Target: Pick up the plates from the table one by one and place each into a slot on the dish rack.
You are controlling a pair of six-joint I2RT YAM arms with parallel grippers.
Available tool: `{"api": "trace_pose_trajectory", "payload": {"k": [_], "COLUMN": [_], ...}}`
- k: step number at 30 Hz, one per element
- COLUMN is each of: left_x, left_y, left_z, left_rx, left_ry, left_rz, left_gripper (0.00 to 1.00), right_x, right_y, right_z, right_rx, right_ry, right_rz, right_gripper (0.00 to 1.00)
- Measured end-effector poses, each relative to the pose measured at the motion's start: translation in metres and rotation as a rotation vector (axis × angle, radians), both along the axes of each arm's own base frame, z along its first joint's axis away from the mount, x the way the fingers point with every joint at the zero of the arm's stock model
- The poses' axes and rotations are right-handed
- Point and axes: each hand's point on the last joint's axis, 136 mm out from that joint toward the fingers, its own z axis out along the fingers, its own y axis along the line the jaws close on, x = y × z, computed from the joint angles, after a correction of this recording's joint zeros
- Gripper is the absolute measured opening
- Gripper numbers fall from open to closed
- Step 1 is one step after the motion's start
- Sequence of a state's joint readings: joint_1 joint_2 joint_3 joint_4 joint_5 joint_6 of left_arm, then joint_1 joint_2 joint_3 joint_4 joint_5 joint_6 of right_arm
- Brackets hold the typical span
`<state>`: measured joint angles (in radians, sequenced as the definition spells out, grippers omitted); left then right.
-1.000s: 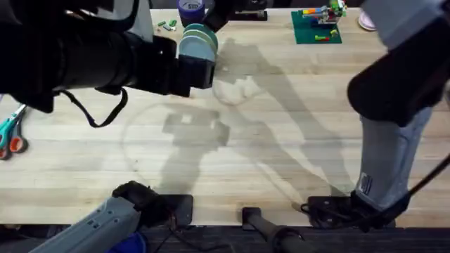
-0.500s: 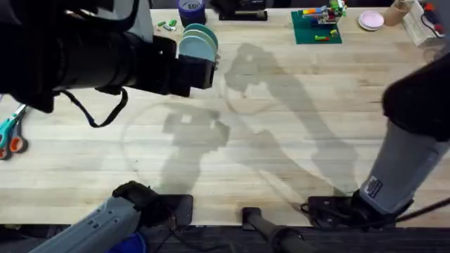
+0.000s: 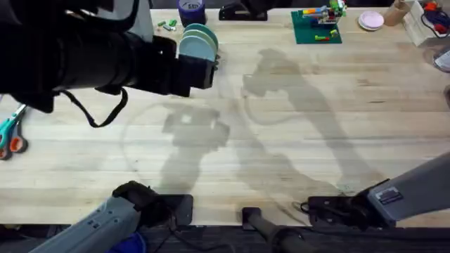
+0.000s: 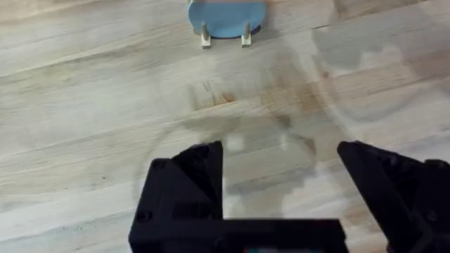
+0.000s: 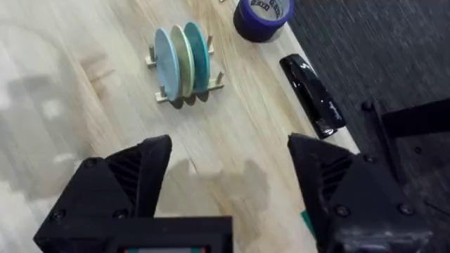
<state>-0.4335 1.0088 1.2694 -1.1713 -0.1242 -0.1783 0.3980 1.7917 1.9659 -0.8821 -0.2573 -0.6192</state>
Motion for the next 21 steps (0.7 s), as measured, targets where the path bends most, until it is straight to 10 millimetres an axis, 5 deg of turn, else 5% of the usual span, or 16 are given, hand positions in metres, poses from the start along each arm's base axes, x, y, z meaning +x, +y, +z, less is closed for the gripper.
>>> {"api": "trace_pose_trajectory", "payload": {"k": [21], "left_x": [0.0], "left_y": [0.0], "left_z": [0.0], "left_rx": [0.0], "left_ry": [0.0], "left_rz": [0.0], "left_gripper": [0.993], "right_x": [-0.068], "right_y": [-0.029], "right_z": [0.025], "right_rx": [0.224], "right_ry": [-0.059], "right_rz": [-0.155], "right_gripper": [0.992]}}
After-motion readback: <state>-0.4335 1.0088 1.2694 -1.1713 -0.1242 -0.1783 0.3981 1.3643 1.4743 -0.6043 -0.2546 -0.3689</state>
